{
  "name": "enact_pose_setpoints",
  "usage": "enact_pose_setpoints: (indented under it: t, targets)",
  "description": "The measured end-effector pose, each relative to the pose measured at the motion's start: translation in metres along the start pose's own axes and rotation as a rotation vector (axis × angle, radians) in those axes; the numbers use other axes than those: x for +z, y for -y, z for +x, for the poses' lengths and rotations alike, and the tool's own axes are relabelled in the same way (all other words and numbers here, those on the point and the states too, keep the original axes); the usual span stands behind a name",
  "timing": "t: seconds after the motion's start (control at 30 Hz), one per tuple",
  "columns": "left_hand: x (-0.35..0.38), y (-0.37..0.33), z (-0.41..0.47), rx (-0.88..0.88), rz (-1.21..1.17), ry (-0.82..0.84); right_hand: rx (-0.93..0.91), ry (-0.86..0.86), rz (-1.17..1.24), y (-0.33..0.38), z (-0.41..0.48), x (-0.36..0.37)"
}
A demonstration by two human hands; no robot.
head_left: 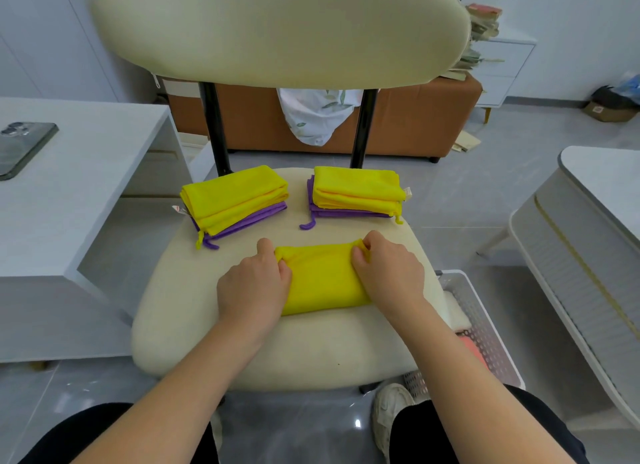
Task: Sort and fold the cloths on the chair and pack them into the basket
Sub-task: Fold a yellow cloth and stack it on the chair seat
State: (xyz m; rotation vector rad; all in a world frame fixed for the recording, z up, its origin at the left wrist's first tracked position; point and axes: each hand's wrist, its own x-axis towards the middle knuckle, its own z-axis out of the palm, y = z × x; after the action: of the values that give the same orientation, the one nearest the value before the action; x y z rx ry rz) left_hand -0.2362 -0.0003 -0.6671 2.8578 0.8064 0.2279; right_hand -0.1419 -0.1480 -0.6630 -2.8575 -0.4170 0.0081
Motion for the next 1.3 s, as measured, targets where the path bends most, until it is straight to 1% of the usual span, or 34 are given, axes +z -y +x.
enact_pose_setpoints:
  t: [0.13, 0.2, 0.33, 0.4, 0.47, 0.53, 0.6, 0.67, 0.77, 0.8, 0.87, 0.97, 1.03, 1.07, 1.13, 1.17, 1.23, 1.27, 1.3]
  targets:
    - [0.0, 0.001, -0.002, 0.012, 0.027, 0.012, 0.012, -0.019, -0.012, 0.001, -0.003, 0.002]
    - [-0.002, 0.002, -0.002, 0.002, 0.0, 0.035, -0.003, -0.038, 0.026, 0.002, -0.004, 0.004]
    - [-0.006, 0.004, 0.001, -0.034, -0.118, 0.154, -0.131, -0.016, 0.151, -0.003, -0.001, 0.004]
    - [-0.008, 0.005, 0.004, -0.024, -0.27, 0.201, -0.223, -0.019, 0.142, -0.005, 0.0, 0.003]
    - [-0.008, 0.006, 0.004, 0.009, -0.52, 0.211, -0.308, -0.029, 0.173, -0.006, -0.001, -0.002]
    - [-0.009, 0.005, 0.004, 0.064, -0.784, 0.166, -0.393, -0.006, 0.301, -0.005, -0.004, -0.011]
    - [-0.013, 0.004, 0.004, 0.15, -0.981, 0.126, -0.497, 0.054, 0.442, -0.005, -0.007, -0.021]
    - [-0.016, 0.004, 0.005, 0.229, -1.119, 0.111, -0.567, 0.103, 0.472, -0.005, -0.009, -0.025]
    - [-0.022, 0.004, 0.008, 0.298, -1.197, 0.12, -0.641, 0.034, 0.434, -0.005, -0.007, -0.026]
    - [-0.023, 0.005, 0.009, 0.311, -1.202, 0.138, -0.643, 0.014, 0.46, -0.005, -0.006, -0.027]
    - [-0.025, 0.005, 0.012, 0.329, -1.168, 0.17, -0.625, 0.03, 0.518, -0.007, -0.005, -0.032]
    - [-0.027, 0.002, 0.011, 0.327, -1.193, 0.186, -0.61, 0.132, 0.513, -0.007, -0.007, -0.036]
    - [-0.028, -0.004, 0.01, 0.341, -1.226, 0.161, -0.616, 0.179, 0.51, -0.003, -0.01, -0.038]
    - [-0.029, -0.006, 0.011, 0.325, -1.246, 0.136, -0.619, 0.171, 0.504, -0.001, -0.01, -0.039]
    - [-0.033, -0.011, 0.014, 0.201, -1.341, 0.12, -0.589, 0.108, 0.515, 0.001, -0.01, -0.042]
    - [-0.034, -0.013, 0.015, 0.119, -1.401, 0.158, -0.538, 0.08, 0.555, 0.001, -0.009, -0.044]
    - [-0.035, -0.017, 0.015, -0.01, -1.46, 0.32, -0.379, 0.092, 0.75, -0.001, -0.008, -0.046]
    - [-0.033, -0.02, 0.014, -0.039, -1.461, 0.392, -0.304, 0.126, 0.872, -0.003, -0.007, -0.047]
    - [-0.032, -0.024, 0.012, -0.052, -1.448, 0.431, -0.248, 0.152, 0.955, -0.004, -0.006, -0.046]
